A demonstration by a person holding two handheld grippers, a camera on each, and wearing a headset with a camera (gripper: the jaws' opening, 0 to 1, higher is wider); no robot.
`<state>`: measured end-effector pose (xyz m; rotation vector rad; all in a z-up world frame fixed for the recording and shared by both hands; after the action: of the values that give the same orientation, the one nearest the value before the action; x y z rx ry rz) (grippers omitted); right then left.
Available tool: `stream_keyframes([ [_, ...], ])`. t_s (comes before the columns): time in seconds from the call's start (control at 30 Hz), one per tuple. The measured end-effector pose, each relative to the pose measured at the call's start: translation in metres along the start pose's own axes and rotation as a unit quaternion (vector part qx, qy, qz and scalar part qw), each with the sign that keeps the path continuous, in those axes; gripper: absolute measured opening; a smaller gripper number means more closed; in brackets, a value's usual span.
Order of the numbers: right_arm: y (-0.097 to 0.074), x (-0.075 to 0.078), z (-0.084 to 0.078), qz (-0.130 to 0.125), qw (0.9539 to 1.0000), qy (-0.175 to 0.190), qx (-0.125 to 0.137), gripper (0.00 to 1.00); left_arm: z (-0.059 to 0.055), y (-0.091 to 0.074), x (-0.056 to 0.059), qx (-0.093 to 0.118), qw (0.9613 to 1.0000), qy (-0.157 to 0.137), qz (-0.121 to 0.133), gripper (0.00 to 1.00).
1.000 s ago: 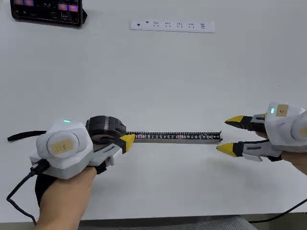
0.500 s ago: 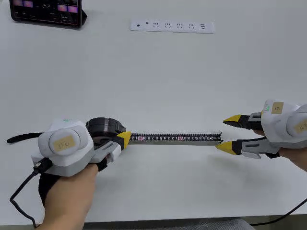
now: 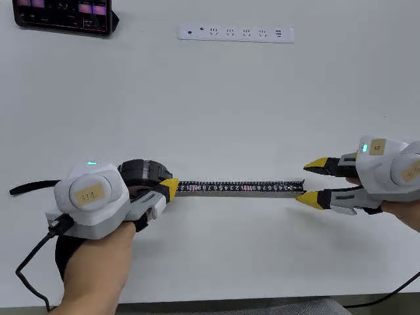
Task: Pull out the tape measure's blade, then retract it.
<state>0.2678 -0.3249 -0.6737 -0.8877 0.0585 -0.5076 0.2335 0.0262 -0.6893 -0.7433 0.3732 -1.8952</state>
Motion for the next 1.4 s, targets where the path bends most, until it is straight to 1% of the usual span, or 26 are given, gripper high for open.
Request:
stream_keyframes([
  [0.03, 0.000, 0.000, 0.000, 0.001, 1.0000, 0.000, -0.001, 0.32, 0.000, 0.000, 0.000, 0.003, 1.0000, -0.008, -0.001, 0.61],
  [0.07, 0.000, 0.000, 0.000, 0.001, 1.0000, 0.000, -0.001, 0.32, 0.000, 0.000, 0.000, 0.003, 1.0000, -0.009, -0.001, 0.61],
  [0.23, 0.002, 0.000, 0.000, 0.007, 1.0000, -0.004, -0.003, 0.31, 0.000, 0.000, -0.001, 0.003, 0.9999, -0.010, -0.001, 0.61],
  [0.57, 0.007, 0.002, 0.000, 0.026, 0.9989, -0.033, -0.019, 0.26, 0.000, 0.000, -0.003, 0.000, 0.9999, -0.009, -0.004, 0.60],
  [0.7, 0.010, 0.003, 0.000, 0.034, 0.9977, -0.053, -0.026, 0.23, 0.000, 0.000, -0.003, 0.000, 1.0000, -0.009, -0.004, 0.60],
  [0.8, 0.012, 0.003, 0.001, 0.041, 0.9970, -0.059, -0.028, 0.21, 0.000, 0.000, -0.003, 0.000, 0.9999, -0.009, -0.005, 0.60],
  [0.87, 0.014, 0.003, 0.000, 0.047, 0.9956, -0.071, -0.038, 0.20, 0.000, 0.000, -0.003, 0.000, 0.9999, -0.009, -0.005, 0.60],
  [0.97, 0.017, 0.003, -0.001, 0.055, 0.9939, -0.084, -0.046, 0.19, 0.000, 0.000, -0.003, -0.001, 0.9999, -0.010, -0.006, 0.60],
  [1.03, 0.018, 0.002, -0.001, 0.059, 0.9916, -0.101, -0.054, 0.18, 0.000, 0.001, -0.003, -0.002, 0.9999, -0.011, -0.005, 0.60],
  [1.23, 0.020, 0.004, -0.002, 0.063, 0.9911, -0.103, -0.056, 0.15, 0.000, 0.001, -0.003, -0.002, 0.9999, -0.011, -0.006, 0.60],
  [1.4, 0.021, 0.008, -0.003, 0.072, 0.9901, -0.107, -0.056, 0.14, 0.000, 0.001, -0.003, -0.002, 0.9999, -0.011, -0.006, 0.60],
])
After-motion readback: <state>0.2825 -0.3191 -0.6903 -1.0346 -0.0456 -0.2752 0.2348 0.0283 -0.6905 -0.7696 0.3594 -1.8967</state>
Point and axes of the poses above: the centre of the closed fingertips' face, and the gripper's own axes: y roughly forward along the fingers, x roughly to its right, z roughly out of its top, the point moved 10 cm from there along -y, roughly backward along the fingers, and after that the axes turned 10 degrees about -z, right-handed, at the moved point
